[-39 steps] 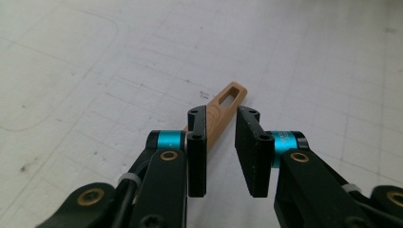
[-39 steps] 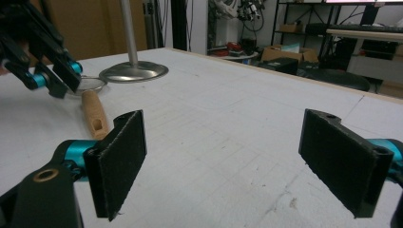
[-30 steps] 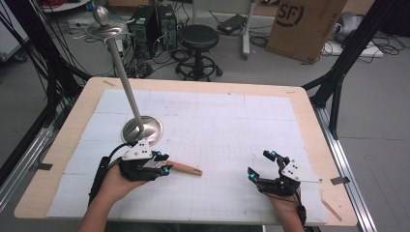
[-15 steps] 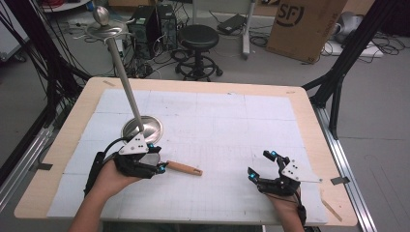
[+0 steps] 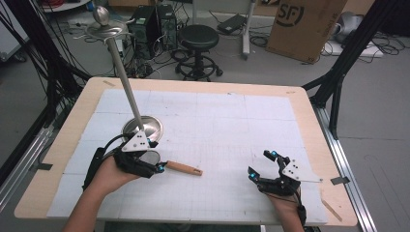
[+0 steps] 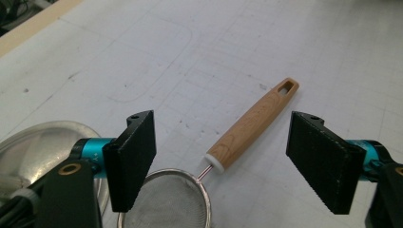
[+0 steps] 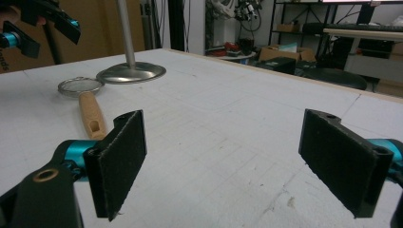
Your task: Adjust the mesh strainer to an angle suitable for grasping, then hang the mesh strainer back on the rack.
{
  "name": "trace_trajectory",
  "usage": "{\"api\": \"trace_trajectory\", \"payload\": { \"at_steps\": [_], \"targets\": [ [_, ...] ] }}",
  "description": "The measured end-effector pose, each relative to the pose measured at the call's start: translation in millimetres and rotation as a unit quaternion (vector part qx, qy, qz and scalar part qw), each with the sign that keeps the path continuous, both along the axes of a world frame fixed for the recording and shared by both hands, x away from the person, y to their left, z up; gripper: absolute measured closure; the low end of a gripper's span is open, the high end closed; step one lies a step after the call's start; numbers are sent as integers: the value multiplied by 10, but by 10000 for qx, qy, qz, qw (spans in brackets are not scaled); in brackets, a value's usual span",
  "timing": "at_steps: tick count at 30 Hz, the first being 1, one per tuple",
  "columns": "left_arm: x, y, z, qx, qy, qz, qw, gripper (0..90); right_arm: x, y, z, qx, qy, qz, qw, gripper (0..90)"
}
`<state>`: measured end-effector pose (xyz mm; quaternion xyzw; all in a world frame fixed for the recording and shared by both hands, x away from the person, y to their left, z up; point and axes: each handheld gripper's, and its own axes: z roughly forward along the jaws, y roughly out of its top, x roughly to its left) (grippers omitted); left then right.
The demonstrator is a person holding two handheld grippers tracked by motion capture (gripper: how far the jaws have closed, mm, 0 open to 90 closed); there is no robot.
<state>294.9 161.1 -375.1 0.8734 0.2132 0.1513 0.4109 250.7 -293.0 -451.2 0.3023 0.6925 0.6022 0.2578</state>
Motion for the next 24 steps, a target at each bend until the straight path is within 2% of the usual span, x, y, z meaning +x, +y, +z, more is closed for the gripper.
{"api": "trace_trajectory", "payload": {
  "at_steps": [6, 12, 16, 19, 24],
  "targets": [
    [84, -37, 59, 208, 11, -95, 9997, 244, -9, 2, -1, -10, -10, -7, 10000, 152],
    [140, -137, 81, 497, 51, -244, 9985, 247, -6, -1, -2, -12, -25, -3, 10000, 152],
    [198, -190, 61, 799, 147, -408, 9959, 286, -7, 0, -1, -15, -31, 11, 10000, 152],
    [224, -227, 29, 975, 252, -523, 9935, 284, -7, 1, -1, -15, -35, 7, 10000, 152],
    [294, -308, -13, 1269, 296, -599, 9897, 279, -4, -2, -1, -4, -11, 28, 10000, 152]
  ]
}}
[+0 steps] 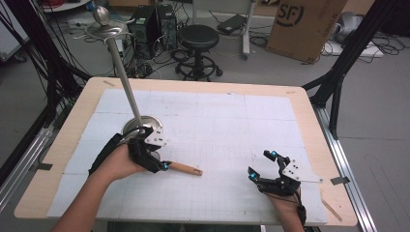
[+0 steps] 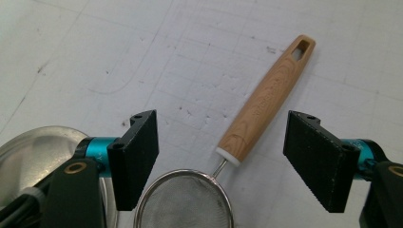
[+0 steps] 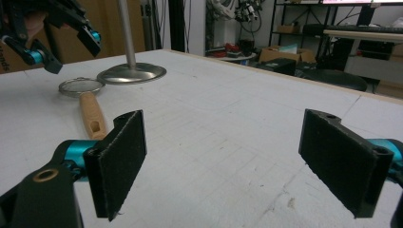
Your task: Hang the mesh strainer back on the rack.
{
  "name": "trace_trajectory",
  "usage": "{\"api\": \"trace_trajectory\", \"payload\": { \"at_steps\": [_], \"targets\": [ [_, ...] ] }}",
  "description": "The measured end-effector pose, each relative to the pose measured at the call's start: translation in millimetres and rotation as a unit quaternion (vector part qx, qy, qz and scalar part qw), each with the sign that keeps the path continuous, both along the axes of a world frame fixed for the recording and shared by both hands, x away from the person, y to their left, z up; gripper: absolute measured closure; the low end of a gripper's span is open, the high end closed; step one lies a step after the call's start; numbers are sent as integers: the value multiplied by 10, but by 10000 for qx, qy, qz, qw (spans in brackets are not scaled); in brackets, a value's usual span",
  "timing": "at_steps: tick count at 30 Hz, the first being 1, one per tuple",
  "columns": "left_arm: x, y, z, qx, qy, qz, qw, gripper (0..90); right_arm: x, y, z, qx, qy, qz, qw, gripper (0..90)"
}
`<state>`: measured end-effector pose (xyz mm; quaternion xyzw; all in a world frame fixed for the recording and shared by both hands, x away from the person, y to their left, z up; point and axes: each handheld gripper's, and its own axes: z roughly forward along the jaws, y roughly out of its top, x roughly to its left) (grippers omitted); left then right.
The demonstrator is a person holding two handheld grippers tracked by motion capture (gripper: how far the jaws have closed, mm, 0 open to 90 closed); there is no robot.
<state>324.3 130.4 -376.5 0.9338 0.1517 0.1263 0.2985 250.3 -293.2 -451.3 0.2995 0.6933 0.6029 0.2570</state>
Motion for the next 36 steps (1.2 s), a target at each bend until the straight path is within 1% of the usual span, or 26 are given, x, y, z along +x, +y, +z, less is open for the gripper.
{"api": "trace_trajectory", "payload": {
  "at_steps": [2, 3, 5, 7, 11, 12, 13, 16, 18, 20, 22, 23, 24, 25, 26, 29, 30, 33, 36],
  "targets": [
    [25, -44, -23, 95, 48, -61, 9999, 282, -1, 5, 0, -12, -38, 17, 10000, 152],
    [27, -67, -37, 140, 91, -68, 9998, 283, -8, 8, 0, -23, -11, 24, 10000, 152],
    [35, -109, -68, 289, 154, -119, 9994, 298, -9, 8, 0, -23, -14, 24, 10000, 152],
    [42, -139, -102, 425, 192, -185, 9987, 307, -3, 0, 0, -12, -39, 20, 10000, 152],
    [40, -169, -160, 618, 273, -289, 9973, 341, -10, 3, 0, -5, -22, 40, 10000, 152],
    [43, -171, -168, 703, 274, -315, 9967, 349, -7, 2, 0, -10, -28, 42, 10000, 152],
    [44, -173, -182, 735, 284, -302, 9964, 354, -5, 0, 0, -2, -31, 36, 10000, 152],
    [63, -183, -223, 898, 306, -340, 9949, 372, -5, 0, 0, 8, -24, 40, 10000, 152],
    [69, -204, -273, 1010, 393, -366, 9934, 380, -4, -1, -1, 6, -25, 39, 10000, 152],
    [78, -222, -316, 1124, 499, -414, 9915, 411, -5, -1, 0, 6, -23, 38, 10000, 152],
    [81, -236, -351, 1209, 558, -447, 9901, 443, -7, 0, 0, 3, -23, 38, 10000, 152],
    [76, -243, -362, 1203, 575, -494, 9898, 479, -7, 0, 0, -2, -24, 43, 10000, 152],
    [67, -242, -363, 1198, 529, -506, 9901, 488, -8, 1, 0, 3, -19, 44, 10000, 152],
    [60, -239, -362, 1183, 542, -491, 9903, 488, -7, -1, -1, -3, -27, 40, 10000, 152],
    [49, -235, -360, 1164, 581, -513, 9902, 534, -7, -1, -1, 1, -25, 39, 10000, 152],
    [18, -220, -362, 1103, 598, -522, 9907, 609, -8, 0, 0, 14, -17, 41, 10000, 152],
    [7, -214, -362, 1055, 645, -478, 9912, 664, -8, -2, 0, -6, -29, 47, 10000, 152],
    [-16, -199, -364, 984, 693, -353, 9921, 685, -8, -2, -1, -9, -33, 48, 10000, 152],
    [-33, -186, -358, 997, 782, -346, 9913, 684, -8, -2, -1, -3, -27, 47, 10000, 152]
  ]
}}
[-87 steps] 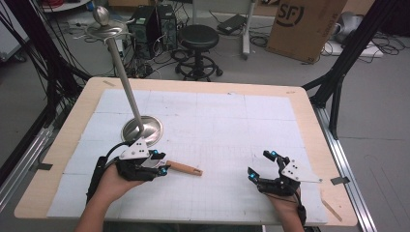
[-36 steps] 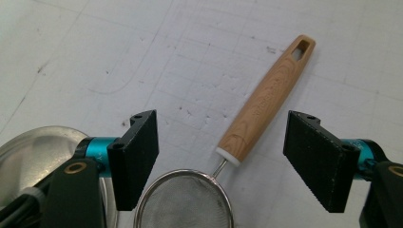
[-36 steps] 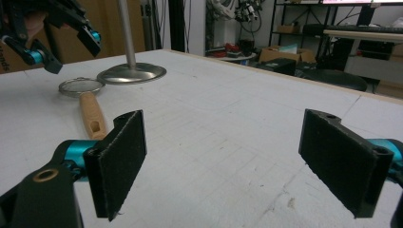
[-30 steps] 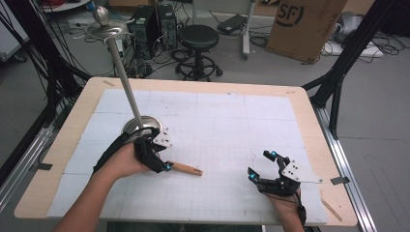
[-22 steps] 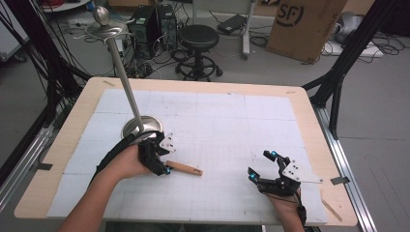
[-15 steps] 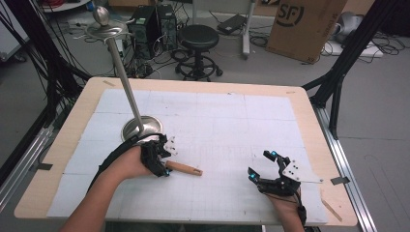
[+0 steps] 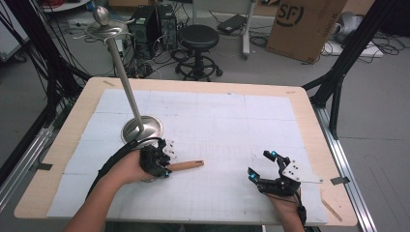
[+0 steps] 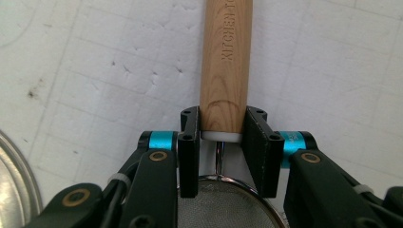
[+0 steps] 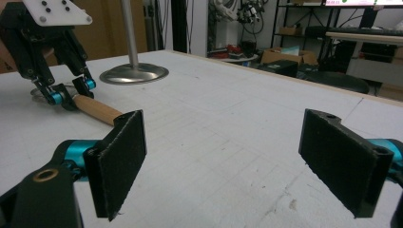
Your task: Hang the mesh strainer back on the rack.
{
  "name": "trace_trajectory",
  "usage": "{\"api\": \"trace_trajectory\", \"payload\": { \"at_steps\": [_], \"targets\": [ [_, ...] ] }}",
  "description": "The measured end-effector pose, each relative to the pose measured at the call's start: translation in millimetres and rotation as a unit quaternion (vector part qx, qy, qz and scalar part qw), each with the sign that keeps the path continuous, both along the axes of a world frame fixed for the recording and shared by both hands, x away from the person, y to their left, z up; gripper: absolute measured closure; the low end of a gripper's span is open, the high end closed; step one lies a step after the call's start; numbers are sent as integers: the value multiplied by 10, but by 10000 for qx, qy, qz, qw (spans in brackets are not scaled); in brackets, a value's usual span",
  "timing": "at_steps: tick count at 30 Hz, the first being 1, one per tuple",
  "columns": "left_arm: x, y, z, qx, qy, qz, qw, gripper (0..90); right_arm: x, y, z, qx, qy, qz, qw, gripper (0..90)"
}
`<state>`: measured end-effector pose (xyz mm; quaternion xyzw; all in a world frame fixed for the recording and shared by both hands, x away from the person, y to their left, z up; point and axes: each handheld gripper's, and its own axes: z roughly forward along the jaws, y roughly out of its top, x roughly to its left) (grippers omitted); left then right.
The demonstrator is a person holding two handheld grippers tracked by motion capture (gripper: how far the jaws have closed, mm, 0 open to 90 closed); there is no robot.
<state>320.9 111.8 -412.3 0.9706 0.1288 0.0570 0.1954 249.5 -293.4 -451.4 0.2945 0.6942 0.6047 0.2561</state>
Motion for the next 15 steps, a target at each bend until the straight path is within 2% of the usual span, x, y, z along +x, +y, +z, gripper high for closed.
{"api": "trace_trajectory", "payload": {
  "at_steps": [2, 6, 9, 13, 15],
  "targets": [
    [-4, 3, 5, -5, 36, -11, 10000, 676, 1, 0, 0, 2, -2, -3, 10000, 152],
    [4, -8, -3, 0, 1, 94, 10000, 530, 2, 0, 0, 1, -6, 0, 10000, 152],
    [8, -20, -16, 20, 3, 121, 9999, 512, 1, 1, 0, -3, -7, -3, 10000, 152],
    [67, 6, -31, -74, 268, 162, 9995, 528, 0, 1, 0, -2, -5, -10, 10000, 152],
    [84, 11, -36, -104, 334, 152, 9993, 530, -2, 3, -1, 0, -3, -11, 10000, 152]
  ]
}}
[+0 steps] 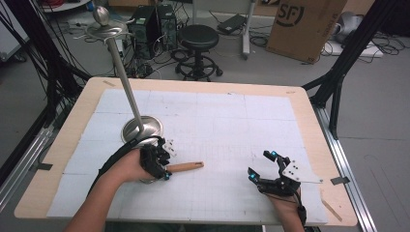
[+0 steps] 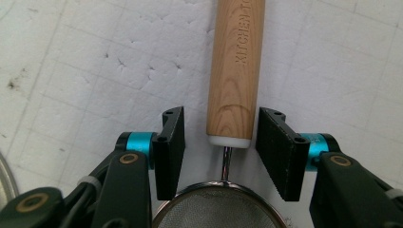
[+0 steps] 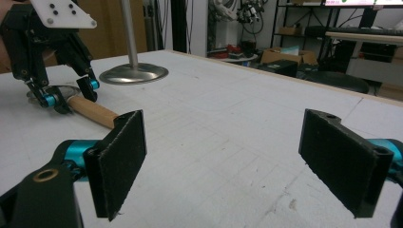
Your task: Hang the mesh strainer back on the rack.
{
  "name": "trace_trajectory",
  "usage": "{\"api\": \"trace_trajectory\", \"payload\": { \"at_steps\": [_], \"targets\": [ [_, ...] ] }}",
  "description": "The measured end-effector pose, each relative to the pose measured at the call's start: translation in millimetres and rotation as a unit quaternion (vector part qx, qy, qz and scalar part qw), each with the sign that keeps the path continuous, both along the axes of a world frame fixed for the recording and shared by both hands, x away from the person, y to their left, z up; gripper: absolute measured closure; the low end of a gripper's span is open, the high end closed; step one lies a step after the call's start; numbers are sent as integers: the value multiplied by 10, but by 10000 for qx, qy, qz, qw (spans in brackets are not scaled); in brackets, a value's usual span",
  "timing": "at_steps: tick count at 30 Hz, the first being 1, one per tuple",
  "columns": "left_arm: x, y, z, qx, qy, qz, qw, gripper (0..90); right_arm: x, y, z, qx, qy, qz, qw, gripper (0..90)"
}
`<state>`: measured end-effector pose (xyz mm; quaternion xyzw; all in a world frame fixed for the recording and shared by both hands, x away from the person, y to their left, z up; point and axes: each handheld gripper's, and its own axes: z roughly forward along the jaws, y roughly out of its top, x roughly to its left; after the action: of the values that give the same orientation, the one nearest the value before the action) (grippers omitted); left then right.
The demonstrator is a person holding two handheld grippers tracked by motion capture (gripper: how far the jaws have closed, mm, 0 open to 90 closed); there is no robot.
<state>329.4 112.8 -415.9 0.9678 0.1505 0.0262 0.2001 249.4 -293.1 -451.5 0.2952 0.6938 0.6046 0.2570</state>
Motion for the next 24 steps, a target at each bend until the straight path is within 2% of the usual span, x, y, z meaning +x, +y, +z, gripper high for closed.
{"api": "trace_trajectory", "payload": {
  "at_steps": [6, 9, 10, 11, 14, 20, 24],
  "targets": [
    [-2, -13, 4, 31, -1, 17, 10000, 541, 5, -3, 0, 1, -7, -5, 10000, 152],
    [-23, -27, 9, 66, -74, -28, 9999, 553, 6, -3, 0, -4, -5, -9, 10000, 152],
    [-34, -31, 12, 64, -91, -83, 9999, 601, 7, -3, 0, 9, -3, -5, 10000, 152],
    [-50, -38, 17, 76, -116, -135, 9998, 601, 7, -3, 0, 9, -3, -5, 10000, 152],
    [-91, -60, 23, 126, -175, -230, 9995, 681, 8, -4, 0, 7, 2, -1, 10000, 152],
    [-139, -74, 29, 203, -326, -229, 9990, 691, 6, -3, 0, 15, -3, -5, 10000, 152],
    [-178, -40, 21, 72, -459, -153, 9988, 695, 2, -2, 1, -1, 0, 2, 10000, 152]
  ]
}}
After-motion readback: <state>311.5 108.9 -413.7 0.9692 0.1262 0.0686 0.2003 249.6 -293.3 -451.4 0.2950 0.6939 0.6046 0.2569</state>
